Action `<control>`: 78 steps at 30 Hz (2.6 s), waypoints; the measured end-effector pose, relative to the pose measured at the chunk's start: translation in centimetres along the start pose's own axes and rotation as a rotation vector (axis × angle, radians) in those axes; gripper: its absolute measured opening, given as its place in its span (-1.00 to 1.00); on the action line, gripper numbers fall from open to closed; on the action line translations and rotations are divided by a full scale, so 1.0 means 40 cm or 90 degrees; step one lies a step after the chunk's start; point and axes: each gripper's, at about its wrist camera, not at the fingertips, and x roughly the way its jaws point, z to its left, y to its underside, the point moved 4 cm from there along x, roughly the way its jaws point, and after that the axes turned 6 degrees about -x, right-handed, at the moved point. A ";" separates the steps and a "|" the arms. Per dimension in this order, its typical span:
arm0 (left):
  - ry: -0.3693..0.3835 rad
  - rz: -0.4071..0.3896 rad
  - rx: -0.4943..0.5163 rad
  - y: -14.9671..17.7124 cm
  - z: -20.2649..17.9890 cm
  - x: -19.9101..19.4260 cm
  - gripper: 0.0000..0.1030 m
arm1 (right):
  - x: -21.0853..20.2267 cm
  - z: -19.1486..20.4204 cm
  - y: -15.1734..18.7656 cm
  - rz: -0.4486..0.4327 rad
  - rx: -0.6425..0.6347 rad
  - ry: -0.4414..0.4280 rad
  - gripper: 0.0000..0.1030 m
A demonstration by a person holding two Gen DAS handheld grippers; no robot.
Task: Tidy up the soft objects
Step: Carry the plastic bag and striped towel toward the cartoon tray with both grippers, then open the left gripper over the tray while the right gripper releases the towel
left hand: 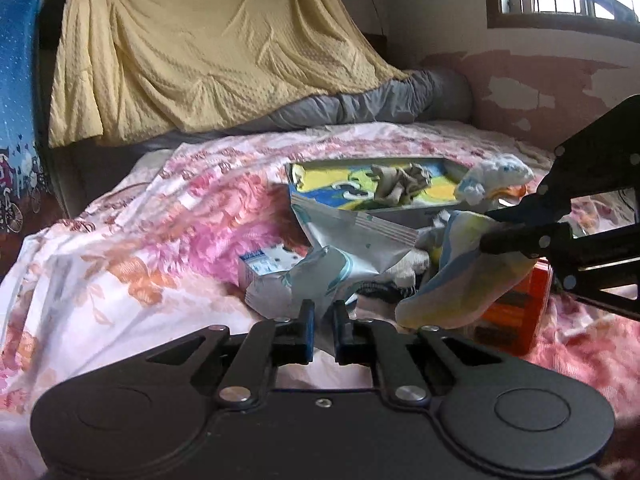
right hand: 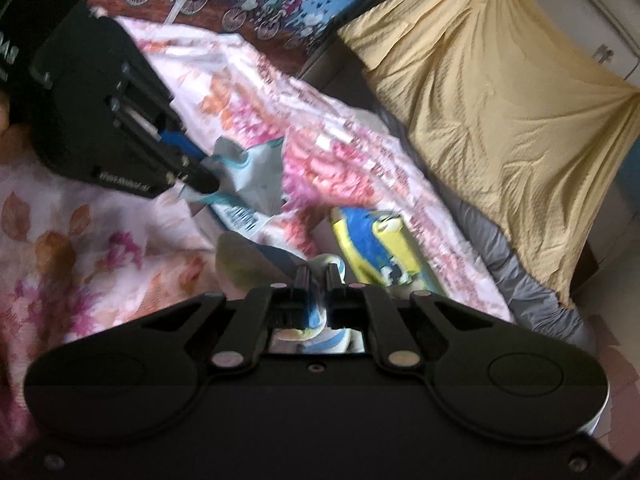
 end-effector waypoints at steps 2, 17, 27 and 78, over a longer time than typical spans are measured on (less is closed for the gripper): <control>-0.003 -0.009 -0.006 -0.008 -0.002 -0.002 -0.83 | -0.010 -0.020 -0.008 -0.011 0.002 0.011 -0.96; -0.022 -0.057 -0.006 -0.061 -0.033 0.014 -0.83 | 0.037 -0.260 -0.016 -0.051 0.021 0.084 -0.96; -0.029 -0.095 -0.014 -0.221 -0.063 0.186 -0.83 | 0.110 -0.447 0.043 -0.073 0.096 0.149 -0.96; -0.071 0.098 -0.031 -0.268 -0.151 0.464 -0.24 | 0.185 -0.441 0.350 0.057 0.341 0.038 0.18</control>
